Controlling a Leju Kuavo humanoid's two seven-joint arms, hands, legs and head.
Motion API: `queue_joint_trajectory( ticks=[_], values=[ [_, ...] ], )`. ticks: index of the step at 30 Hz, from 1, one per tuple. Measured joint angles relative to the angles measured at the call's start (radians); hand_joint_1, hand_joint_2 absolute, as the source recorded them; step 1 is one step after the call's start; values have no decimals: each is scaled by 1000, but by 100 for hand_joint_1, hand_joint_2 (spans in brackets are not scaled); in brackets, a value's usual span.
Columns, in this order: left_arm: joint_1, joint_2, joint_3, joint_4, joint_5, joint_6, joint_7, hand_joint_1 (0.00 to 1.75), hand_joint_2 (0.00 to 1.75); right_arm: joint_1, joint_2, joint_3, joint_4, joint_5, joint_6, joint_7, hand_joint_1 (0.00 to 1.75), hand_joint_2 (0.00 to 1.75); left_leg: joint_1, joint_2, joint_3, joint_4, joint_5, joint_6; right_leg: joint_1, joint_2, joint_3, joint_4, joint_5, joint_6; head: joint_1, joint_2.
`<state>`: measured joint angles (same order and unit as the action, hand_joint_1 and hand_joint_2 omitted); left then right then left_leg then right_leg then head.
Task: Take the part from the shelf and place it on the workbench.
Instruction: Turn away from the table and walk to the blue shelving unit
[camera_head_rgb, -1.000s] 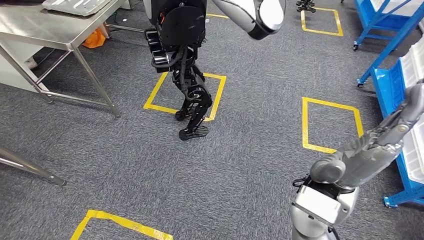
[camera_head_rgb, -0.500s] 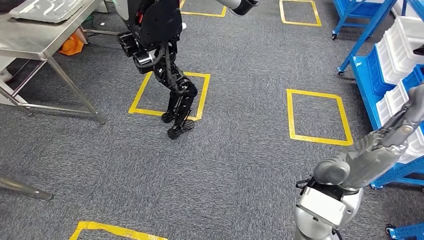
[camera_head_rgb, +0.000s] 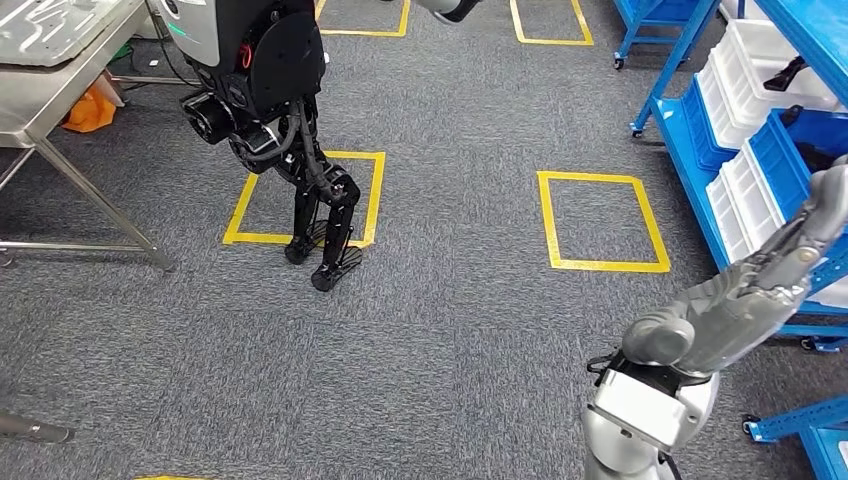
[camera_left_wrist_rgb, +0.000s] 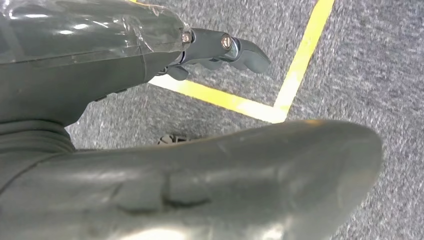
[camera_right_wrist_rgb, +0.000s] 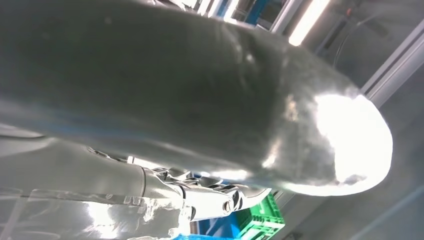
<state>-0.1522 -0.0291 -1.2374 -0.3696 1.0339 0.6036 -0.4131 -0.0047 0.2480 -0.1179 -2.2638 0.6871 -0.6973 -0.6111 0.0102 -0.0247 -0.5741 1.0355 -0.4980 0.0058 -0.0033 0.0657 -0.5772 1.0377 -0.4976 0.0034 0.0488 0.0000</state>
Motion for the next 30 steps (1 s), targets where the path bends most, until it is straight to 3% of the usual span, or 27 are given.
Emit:
queue_joint_trajectory(
  ticks=[2,5,6,7,8,10,12,15,17,18,20,21,22,23,26,28,30],
  values=[
    [-2,0,0,0,0,0,0,0,0,0,0,-1,0,0,0,0,0,0,3,12,5,-12,6,11,1,-16,-16,42,-27,10,7,0],
    [0,0,0,0,0,0,0,0,0,0,0,-2,0,-4,0,-3,0,0,2,33,8,-17,6,18,-3,-48,-96,213,-112,22,19,0],
    [0,0,0,0,1,0,0,0,0,1,0,-2,0,-6,0,-3,0,0,1,40,8,-17,5,18,-6,-52,-119,256,-124,25,19,0],
    [1,0,0,0,1,0,0,0,0,2,0,-3,0,-7,0,-4,0,0,1,46,9,-17,4,19,-9,-55,-125,265,-117,27,20,0],
    [1,0,0,0,1,0,0,0,0,3,0,-3,0,-8,0,-5,0,0,1,51,11,-17,2,18,-11,-59,-112,236,-92,28,20,0],
    [0,0,0,0,1,0,1,0,0,4,0,-3,0,-10,0,-8,0,0,1,60,17,-16,-2,13,-12,-76,-46,99,-22,27,22,0],
    [0,0,0,0,1,0,1,0,0,3,0,-4,0,-13,0,-11,0,0,-1,65,21,-15,-6,4,-7,-89,-1,1,10,20,22,0],
    [-1,0,0,0,0,0,3,0,0,3,1,-5,0,-16,0,-15,0,0,0,74,27,-17,-9,-14,2,-78,1,-14,9,2,17,0],
    [-3,-1,0,0,-2,0,4,0,0,3,2,-6,0,-16,0,-19,0,0,3,66,22,11,-32,-25,0,-71,5,-20,13,-12,14,0],
    [-3,-1,0,0,-2,0,5,0,0,2,3,-7,0,-17,0,-20,0,0,4,57,5,55,-59,-29,-1,-68,7,-23,15,-18,10,0],
    [-1,-1,0,0,-3,0,6,0,0,2,5,-8,0,-17,0,-23,0,0,4,40,-58,192,-124,-31,0,-60,7,-23,15,-26,4,0],
    [0,-1,0,0,-3,0,7,0,0,2,6,-8,0,-17,0,-25,0,0,3,36,-88,251,-142,-31,1,-55,8,-23,14,-27,2,0],
    [1,-1,0,0,-3,0,7,0,0,2,7,-8,0,-17,0,-25,0,0,2,34,-103,276,-141,-29,3,-48,9,-22,14,-28,2,0],
    [2,0,0,0,-3,0,8,0,0,2,7,-8,0,-18,0,-26,0,0,1,32,-100,261,-119,-26,4,-41,10,-22,13,-28,2,0],
    [2,0,0,0,-2,0,8,0,0,2,8,-9,1,-18,0,-27,0,0,1,10,-22,67,-16,-14,5,-20,14,-15,7,-23,0,0],
    [2,0,0,0,-4,0,7,0,0,1,8,-9,1,-18,0,-28,0,0,1,-7,1,1,2,-10,6,-10,9,-10,4,-15,0,0],
    [3,0,0,0,-6,0,3,0,0,1,9,-9,1,-18,0,-28,0,0,-2,-2,3,-5,3,-2,3,-1,6,-11,4,-5,2,0]
  ],
)
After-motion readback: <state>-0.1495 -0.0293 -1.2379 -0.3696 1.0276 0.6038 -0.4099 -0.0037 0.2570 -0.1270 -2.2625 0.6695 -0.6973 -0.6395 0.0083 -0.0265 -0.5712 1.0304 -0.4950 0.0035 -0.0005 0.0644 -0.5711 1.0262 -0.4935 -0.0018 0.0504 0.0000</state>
